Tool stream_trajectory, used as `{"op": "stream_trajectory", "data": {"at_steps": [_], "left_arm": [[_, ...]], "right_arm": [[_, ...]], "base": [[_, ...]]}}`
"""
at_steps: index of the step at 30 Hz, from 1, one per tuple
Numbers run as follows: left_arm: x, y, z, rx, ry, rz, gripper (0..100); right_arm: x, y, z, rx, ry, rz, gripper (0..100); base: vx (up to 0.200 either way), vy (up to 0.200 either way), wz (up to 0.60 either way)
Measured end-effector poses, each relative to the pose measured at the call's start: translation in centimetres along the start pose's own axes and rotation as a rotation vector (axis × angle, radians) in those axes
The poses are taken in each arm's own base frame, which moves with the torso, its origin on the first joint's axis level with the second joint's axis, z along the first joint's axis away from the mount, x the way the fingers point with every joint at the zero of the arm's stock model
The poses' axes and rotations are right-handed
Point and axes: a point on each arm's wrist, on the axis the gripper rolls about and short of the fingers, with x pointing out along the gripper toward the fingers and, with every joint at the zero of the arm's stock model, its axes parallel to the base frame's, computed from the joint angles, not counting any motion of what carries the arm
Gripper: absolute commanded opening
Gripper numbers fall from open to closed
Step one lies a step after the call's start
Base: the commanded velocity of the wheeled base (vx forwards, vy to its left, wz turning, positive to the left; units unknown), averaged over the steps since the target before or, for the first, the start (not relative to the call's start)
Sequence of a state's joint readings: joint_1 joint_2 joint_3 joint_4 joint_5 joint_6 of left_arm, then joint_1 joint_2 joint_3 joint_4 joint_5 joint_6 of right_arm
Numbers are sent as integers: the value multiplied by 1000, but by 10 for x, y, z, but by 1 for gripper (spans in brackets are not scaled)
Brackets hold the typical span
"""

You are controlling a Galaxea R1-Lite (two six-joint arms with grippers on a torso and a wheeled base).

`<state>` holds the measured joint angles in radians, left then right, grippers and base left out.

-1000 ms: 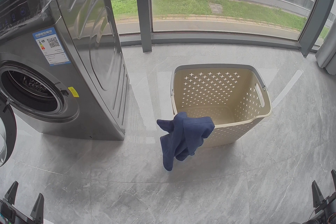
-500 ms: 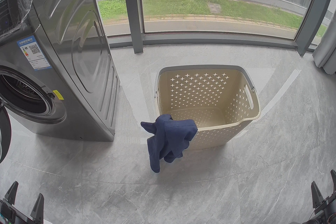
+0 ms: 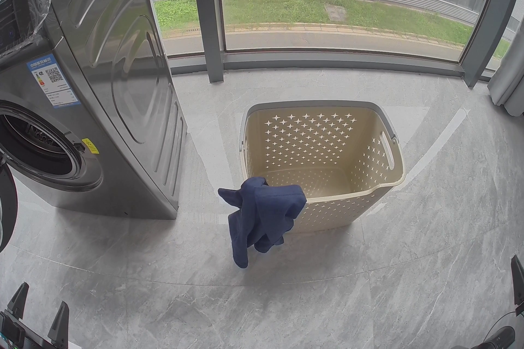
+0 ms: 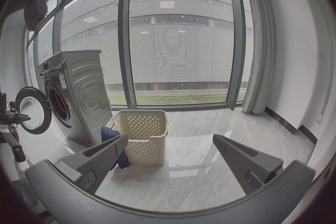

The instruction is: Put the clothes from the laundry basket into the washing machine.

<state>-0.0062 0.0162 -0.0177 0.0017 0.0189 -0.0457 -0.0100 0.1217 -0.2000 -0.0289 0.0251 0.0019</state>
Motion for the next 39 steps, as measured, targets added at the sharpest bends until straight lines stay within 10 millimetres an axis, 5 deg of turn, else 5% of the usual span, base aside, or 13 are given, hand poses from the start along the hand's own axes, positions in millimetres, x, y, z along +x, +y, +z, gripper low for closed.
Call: {"op": "stream_trajectory", "data": {"at_steps": [10,19,32,39], "left_arm": [[0,0,0,4,0,0,100],[0,0,0,4,0,0,100],[0,0,0,4,0,-2,100],[0,0,0,3,0,-2,100]], "right_arm": [[35,2,10,57,196,148,100],[101,9,20,153,369,280,100],[178,80,-1,239,470,382,100],[195,106,-25,215,548,388,100]], "base": [[0,0,0],[0,0,0],[0,0,0],[0,0,0]]}}
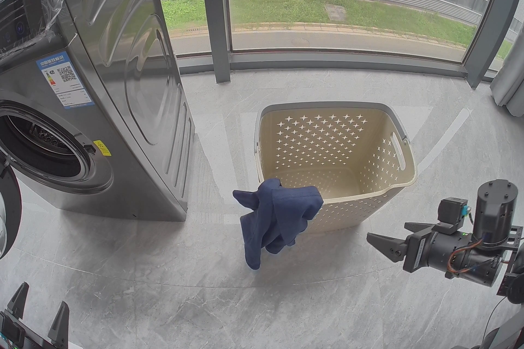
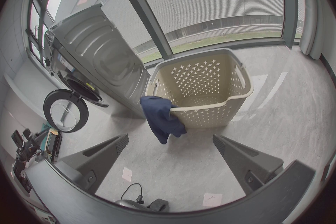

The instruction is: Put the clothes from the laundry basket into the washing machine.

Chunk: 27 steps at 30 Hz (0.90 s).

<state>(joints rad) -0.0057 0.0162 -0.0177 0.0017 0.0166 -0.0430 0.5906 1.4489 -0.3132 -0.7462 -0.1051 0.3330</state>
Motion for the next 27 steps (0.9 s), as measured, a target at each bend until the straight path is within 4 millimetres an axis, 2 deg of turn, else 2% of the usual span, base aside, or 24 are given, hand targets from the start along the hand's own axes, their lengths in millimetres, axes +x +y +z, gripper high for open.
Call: {"op": "stream_trajectory", "data": {"at_steps": [3,15,27], "left_arm": [[0,0,0,-2,0,-1,100],[0,0,0,-1,0,0,100],[0,0,0,-4,0,0,100]], "right_arm": [[10,3,-6,-6,28,4,100],[48,18,-29,-34,74,41,100],[94,32,-53,-46,32,26,100]], "base": [[200,0,0],[0,0,0],[0,0,0]]}}
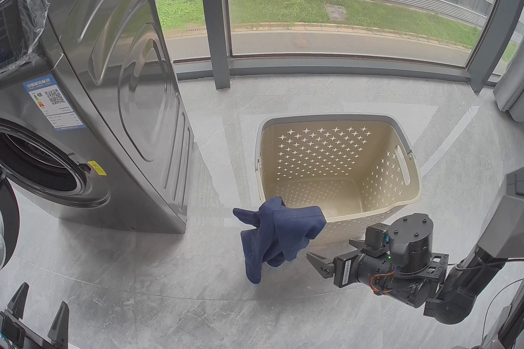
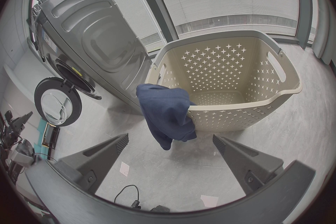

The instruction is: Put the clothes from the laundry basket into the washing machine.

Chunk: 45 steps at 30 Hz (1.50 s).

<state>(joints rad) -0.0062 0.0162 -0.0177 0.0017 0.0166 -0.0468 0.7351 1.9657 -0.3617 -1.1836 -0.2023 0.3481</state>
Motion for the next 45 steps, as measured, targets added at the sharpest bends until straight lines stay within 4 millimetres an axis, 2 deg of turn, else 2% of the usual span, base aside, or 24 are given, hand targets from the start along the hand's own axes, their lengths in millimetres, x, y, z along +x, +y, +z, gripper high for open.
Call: {"op": "stream_trajectory", "data": {"at_steps": [9,17,32,45], "left_arm": [[0,0,0,1,0,0,100],[0,0,0,1,1,-1,100],[0,0,0,1,1,0,100],[0,0,0,0,0,0,100]], "right_arm": [[22,3,-9,-9,6,-9,100],[51,7,-7,-17,-46,-22,100],[92,12,-11,-45,-73,-19,100],[116,10,-16,-50,-86,-22,100]], "base": [[0,0,0],[0,0,0],[0,0,0],[0,0,0]]}}
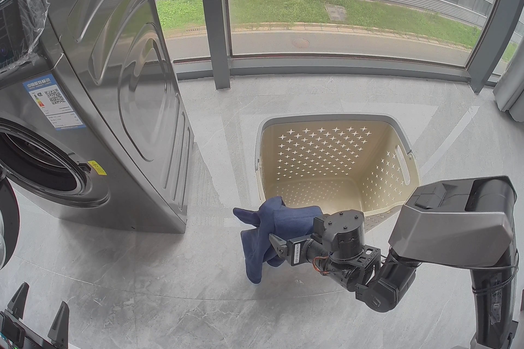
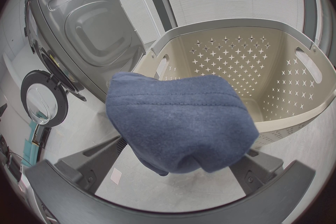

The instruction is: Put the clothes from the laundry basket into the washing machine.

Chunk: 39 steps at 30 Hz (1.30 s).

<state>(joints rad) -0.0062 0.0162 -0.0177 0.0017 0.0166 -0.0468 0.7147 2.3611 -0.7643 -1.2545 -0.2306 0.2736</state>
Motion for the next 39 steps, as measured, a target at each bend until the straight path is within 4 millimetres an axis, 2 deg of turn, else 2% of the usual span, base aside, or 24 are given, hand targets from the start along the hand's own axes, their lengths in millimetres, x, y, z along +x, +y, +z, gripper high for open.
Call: {"op": "stream_trajectory", "data": {"at_steps": [13,14,31,35,39], "left_arm": [[0,0,0,0,1,2,100],[0,0,0,0,1,2,100],[0,0,0,-2,1,1,100],[0,0,0,-2,1,2,100],[0,0,0,-2,1,2,100]], "right_arm": [[15,-3,-2,-2,-16,-6,100],[15,-3,-2,-2,-17,-6,0],[7,9,-4,-8,-39,33,0],[-4,13,1,-9,-42,46,0],[-23,17,18,-5,-69,68,0]], "base": [[0,0,0],[0,0,0],[0,0,0],[0,0,0],[0,0,0]]}}
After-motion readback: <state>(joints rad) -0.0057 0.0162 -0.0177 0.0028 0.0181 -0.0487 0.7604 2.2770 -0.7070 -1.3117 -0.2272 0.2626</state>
